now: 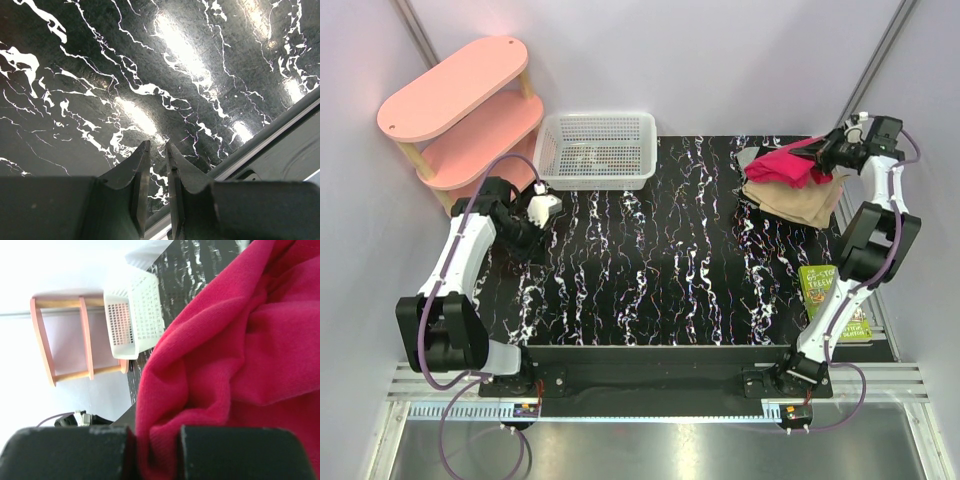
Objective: Fold and stack the t-shirts
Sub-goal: Put the neatly folded tshirt into the corner of the board with the right arm
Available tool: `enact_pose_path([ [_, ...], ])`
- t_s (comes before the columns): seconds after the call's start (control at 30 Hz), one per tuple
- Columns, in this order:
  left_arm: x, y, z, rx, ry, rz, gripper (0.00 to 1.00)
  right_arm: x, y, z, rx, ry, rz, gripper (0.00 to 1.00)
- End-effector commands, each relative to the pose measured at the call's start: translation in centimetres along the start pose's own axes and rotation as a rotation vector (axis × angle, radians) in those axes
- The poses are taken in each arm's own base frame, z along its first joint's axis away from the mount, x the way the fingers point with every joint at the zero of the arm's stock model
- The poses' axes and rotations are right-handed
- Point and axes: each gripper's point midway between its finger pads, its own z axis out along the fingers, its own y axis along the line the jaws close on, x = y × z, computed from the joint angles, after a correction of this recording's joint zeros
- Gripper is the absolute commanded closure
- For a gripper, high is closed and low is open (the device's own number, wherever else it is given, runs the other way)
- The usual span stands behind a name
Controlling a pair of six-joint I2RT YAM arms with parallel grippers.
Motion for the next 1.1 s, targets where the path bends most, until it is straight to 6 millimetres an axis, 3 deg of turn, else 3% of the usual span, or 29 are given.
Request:
enact_pose_path([
  [0.0,-0.1,0.4,0.0,0.006,-0.009,0.013,0.76,-0.4,-0.2,-0.9,-0.016,-0.022,0.002,1.0],
  [0.13,-0.1,0.6,0.2,0.012,-0.007,0.012,0.76,-0.3,-2.3,-1.7,0.046,-0.056,0.031,1.0],
  [0.33,-0.5,0.8,-0.1,0.005,-0.017,0.018,0.76,1.6,-8.2,-3.0,0.279,-0.07,0.117,1.0],
  [0.4,-0.5,0.8,-0.1,0.008,-0.018,0.019,0.76,2.1,-10.1,-3.8,0.397,-0.081,0.141,0.94],
  [0.43,-0.5,0.7,-0.1,0.009,-0.019,0.019,0.76,2.2,-10.3,-4.2,0.427,-0.089,0.138,0.7],
  [0.5,-0.5,0.7,-0.1,0.014,-0.021,0.018,0.76,2.4,-11.5,-5.1,0.523,-0.116,0.147,0.65],
  [0.53,-0.5,0.6,0.0,0.018,-0.021,0.017,0.76,2.3,-11.6,-5.6,0.55,-0.127,0.149,0.58],
  [0.57,-0.5,0.5,-0.1,0.022,-0.022,0.017,0.76,2.3,-12.5,-6.6,0.631,-0.149,0.162,0.47],
  [0.6,-0.5,0.4,-0.1,0.023,-0.023,0.016,0.76,2.2,-12.6,-7.0,0.662,-0.164,0.17,0.27],
  [0.63,-0.5,0.4,-0.1,0.022,-0.024,0.018,0.76,2.2,-12.7,-7.6,0.693,-0.175,0.173,0.01],
  [0.67,-0.4,0.3,-0.1,0.025,-0.024,0.017,0.76,2.3,-13.0,-8.3,0.747,-0.185,0.18,0.0],
  [0.77,-0.5,0.2,-0.2,0.028,-0.029,0.021,0.76,2.3,-12.9,-10.2,0.841,-0.21,0.173,0.0],
  [0.87,-0.4,0.1,-0.2,0.033,-0.028,0.019,0.76,2.1,-11.6,-12.2,0.895,-0.247,0.148,0.0],
  [0.97,-0.3,0.0,0.0,0.039,-0.024,0.019,0.76,1.5,-8.5,-14.1,0.896,-0.309,0.112,0.0],
  [1.0,-0.3,0.0,-0.1,0.037,-0.024,0.021,0.76,1.2,-6.5,-14.7,0.858,-0.341,0.088,0.0],
  [1.07,-0.3,0.0,-0.1,0.037,-0.026,0.022,0.76,0.5,-2.7,-13.8,0.719,-0.355,0.054,0.0],
])
